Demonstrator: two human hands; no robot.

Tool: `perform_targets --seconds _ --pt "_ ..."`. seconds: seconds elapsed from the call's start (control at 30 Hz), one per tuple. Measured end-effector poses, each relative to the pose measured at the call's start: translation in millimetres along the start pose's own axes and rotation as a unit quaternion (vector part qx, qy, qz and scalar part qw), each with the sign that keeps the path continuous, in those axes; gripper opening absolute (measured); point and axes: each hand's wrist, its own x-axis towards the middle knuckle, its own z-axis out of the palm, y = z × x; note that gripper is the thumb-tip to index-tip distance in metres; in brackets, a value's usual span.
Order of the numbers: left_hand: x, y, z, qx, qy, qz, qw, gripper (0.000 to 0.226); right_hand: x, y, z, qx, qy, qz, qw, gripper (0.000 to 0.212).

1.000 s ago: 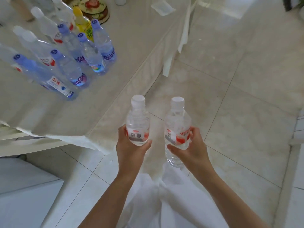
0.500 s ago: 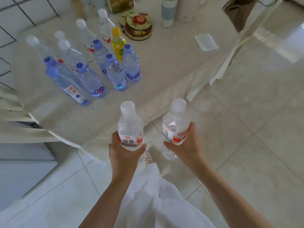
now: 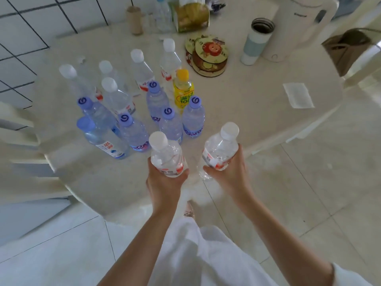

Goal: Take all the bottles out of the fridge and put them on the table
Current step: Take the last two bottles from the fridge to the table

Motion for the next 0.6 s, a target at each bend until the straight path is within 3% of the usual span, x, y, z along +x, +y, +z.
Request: perform_targets --seconds 0.6 --pt "39.9 -16.2 72.9 0.025 0.150 -0.075 0.986 0.081 90.3 13.0 46.4 0.020 -0.047 -0.015 0.999 0.070"
